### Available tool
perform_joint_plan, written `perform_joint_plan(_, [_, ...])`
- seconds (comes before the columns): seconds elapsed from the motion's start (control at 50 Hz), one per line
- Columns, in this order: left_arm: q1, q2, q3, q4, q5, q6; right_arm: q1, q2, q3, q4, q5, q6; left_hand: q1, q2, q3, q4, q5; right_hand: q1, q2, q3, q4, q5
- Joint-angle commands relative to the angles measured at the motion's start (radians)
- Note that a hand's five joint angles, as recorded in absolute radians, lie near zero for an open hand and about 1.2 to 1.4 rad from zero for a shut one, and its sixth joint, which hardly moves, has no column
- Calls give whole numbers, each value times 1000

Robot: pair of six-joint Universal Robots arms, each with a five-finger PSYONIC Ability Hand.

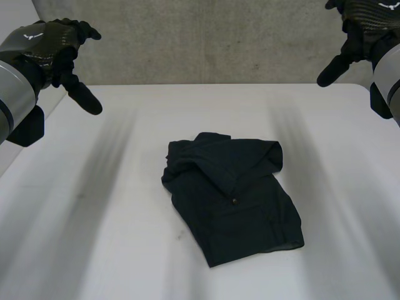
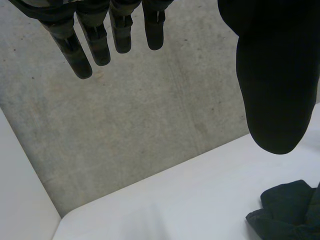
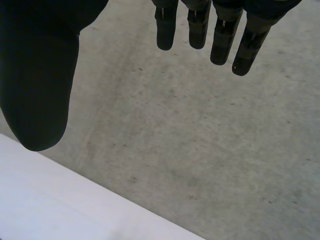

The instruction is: Fold the shorts.

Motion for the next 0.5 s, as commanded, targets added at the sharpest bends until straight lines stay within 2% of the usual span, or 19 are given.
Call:
perform_joint_plan(0.02, [-55,-7,-24,36,13,10,-4,24,0,152,-199,-116,-33,-24,-36,-28,-45,-31,-46,-39,-62,-74])
perform_joint_plan(0.1, [-97,-53,-50,131,16,49,-25,81,8,352,-255,-215,-30,-21,-33,-25,-42,-31,-46,-39,-62,-74])
perform_joint_plan(0.16, [-141,-110,-63,197,19,86,-51,93,70,404,-247,-192,-30,-21,-33,-25,-42,-31,-46,-39,-62,-74])
perform_joint_plan(0.18, [-187,-156,-63,244,23,119,-53,93,104,394,-245,-178,-27,-18,-30,-22,-39,-31,-46,-39,-62,-74])
perform_joint_plan(0.22, [-226,-200,-60,280,24,153,-54,92,178,351,-244,-138,-27,-18,-30,-22,-39,-31,-46,-39,-62,-74])
perform_joint_plan(0.26, [-284,-292,-43,332,26,226,-54,90,294,234,-241,-77,-21,-12,-24,-16,-33,-31,-46,-39,-62,-74])
perform_joint_plan(0.36, [-352,-469,28,361,24,375,-39,75,559,-57,-209,24,-10,0,-13,-5,-22,-31,-46,-39,-62,-74])
perform_joint_plan(0.44, [-393,-614,100,361,24,455,-34,81,656,-172,-158,35,8,17,5,13,-4,-31,-46,-39,-62,-74])
perform_joint_plan(0.5, [-395,-668,137,361,23,469,-24,104,672,-199,-112,28,28,38,26,34,17,-31,-46,-39,-62,-74])
